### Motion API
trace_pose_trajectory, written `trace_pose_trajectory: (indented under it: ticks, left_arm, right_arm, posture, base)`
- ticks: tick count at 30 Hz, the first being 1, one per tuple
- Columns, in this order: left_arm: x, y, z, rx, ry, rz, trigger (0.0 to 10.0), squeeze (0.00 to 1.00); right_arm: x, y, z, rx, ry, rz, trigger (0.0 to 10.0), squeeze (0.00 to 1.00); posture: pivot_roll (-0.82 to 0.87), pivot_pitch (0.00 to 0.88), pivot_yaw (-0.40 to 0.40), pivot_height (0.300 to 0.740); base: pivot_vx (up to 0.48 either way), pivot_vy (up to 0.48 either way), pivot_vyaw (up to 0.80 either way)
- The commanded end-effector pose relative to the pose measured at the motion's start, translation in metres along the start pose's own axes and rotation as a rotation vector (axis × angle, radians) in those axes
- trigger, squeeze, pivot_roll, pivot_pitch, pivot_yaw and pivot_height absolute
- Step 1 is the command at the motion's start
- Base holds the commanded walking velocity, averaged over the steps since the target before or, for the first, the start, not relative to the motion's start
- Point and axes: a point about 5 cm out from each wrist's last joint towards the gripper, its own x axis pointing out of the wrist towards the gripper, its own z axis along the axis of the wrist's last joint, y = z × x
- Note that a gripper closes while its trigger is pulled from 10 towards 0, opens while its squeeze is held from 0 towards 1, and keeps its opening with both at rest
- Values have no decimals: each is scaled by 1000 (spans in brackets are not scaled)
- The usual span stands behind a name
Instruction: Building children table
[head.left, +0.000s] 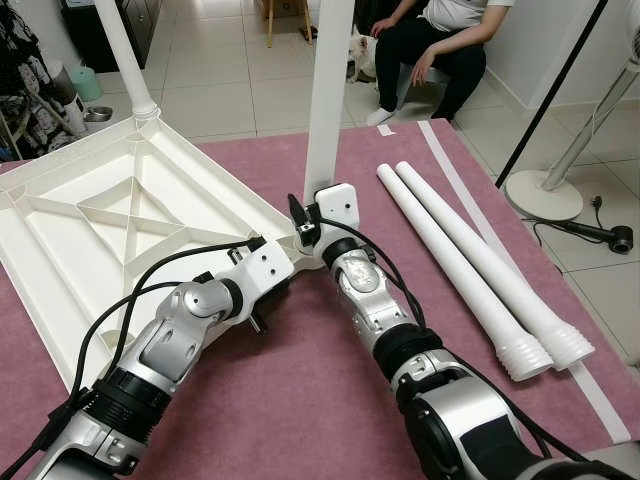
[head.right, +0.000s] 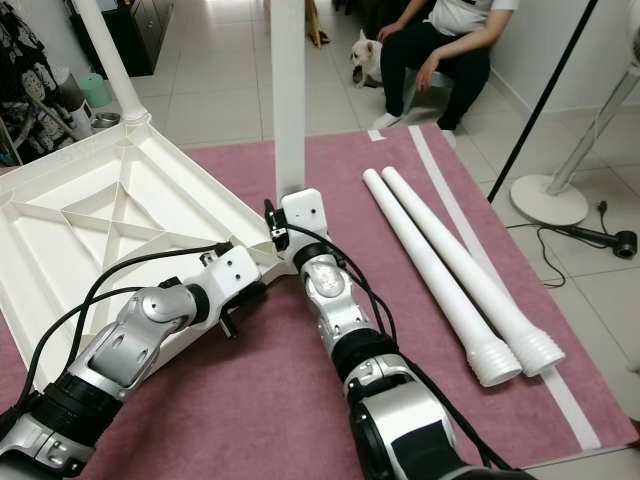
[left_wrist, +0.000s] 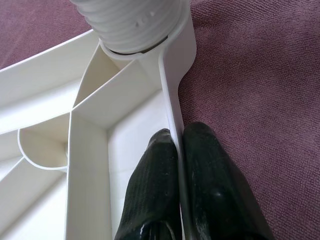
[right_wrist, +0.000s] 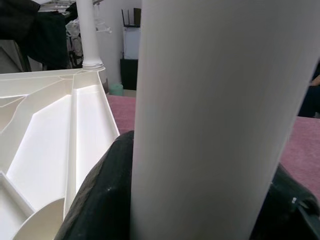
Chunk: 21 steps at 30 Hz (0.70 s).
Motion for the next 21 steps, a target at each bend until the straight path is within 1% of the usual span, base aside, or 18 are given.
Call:
trace_pose_trajectory:
  ticks: [1, 2, 5, 6, 7, 8, 9, 10, 13, 14, 16, 17, 21]
  left_arm:
    - [-3, 4, 6, 54, -22, 29, 0, 0]
    - [-3, 4, 7, 54, -21, 29, 0, 0]
    - [-3, 4, 7, 54, -21, 29, 0, 0]
    - [-3, 5, 7, 54, -21, 29, 0, 0]
    - [-3, 5, 6, 55, -21, 30, 0, 0]
    - [-3, 5, 6, 55, -21, 30, 0, 0]
    - [-4, 5, 6, 56, -20, 30, 0, 0]
    - [-4, 5, 6, 56, -20, 29, 0, 0]
    - [-4, 4, 6, 57, -19, 29, 0, 0]
    - [-4, 5, 6, 58, -20, 28, 0, 0]
    - [-4, 5, 6, 59, -20, 28, 0, 0]
    - [-4, 5, 7, 61, -20, 26, 0, 0]
    - [-4, 5, 7, 62, -20, 26, 0, 0]
  right_arm:
    - [-17, -1, -34, -11, 160, 42, 0, 0]
    - [-20, 1, -37, -15, 173, 83, 0, 0]
    - [-22, 1, -40, -16, 182, 109, 0, 0]
    - [-25, 3, -42, -8, 194, 158, 0, 0]
    - [-27, 2, -45, 4, 205, 195, 8863, 0]
    - [-27, 2, -45, 4, 205, 195, 8863, 0]
    - [-29, 2, -46, 18, 211, 235, 10000, 0]
    - [-31, 1, -47, 20, 212, 267, 10000, 0]
    - [-32, -1, -47, 18, 210, 283, 10000, 0]
    - [-33, -4, -47, 18, 211, 290, 10000, 0]
    - [-35, -7, -47, 33, 216, 308, 10000, 0]
    - [-37, -10, -50, 71, 230, 335, 10000, 0]
    - [-39, -11, -52, 96, 241, 348, 10000, 0]
  posture:
    - [97, 0, 58, 740]
    - [97, 0, 58, 740]
    - [97, 0, 58, 740]
    - [97, 0, 58, 740]
    - [102, 0, 61, 740]
    - [102, 0, 61, 740]
    - [102, 0, 61, 740]
    - [102, 0, 62, 740]
    - [102, 0, 62, 740]
    - [101, 0, 63, 740]
    - [100, 0, 64, 740]
    - [100, 0, 65, 740]
    - [100, 0, 65, 740]
  base:
    - [0, 0, 0]
    - [0, 0, 0]
    - [0, 0, 0]
    - [0, 0, 0]
    - [0, 0, 0]
    - [0, 0, 0]
    - [0, 0, 0]
    - [0, 0, 0]
    - [0, 0, 0]
    - [0, 0, 0]
    - [0, 0, 0]
    - [0, 0, 0]
    - [0, 0, 0]
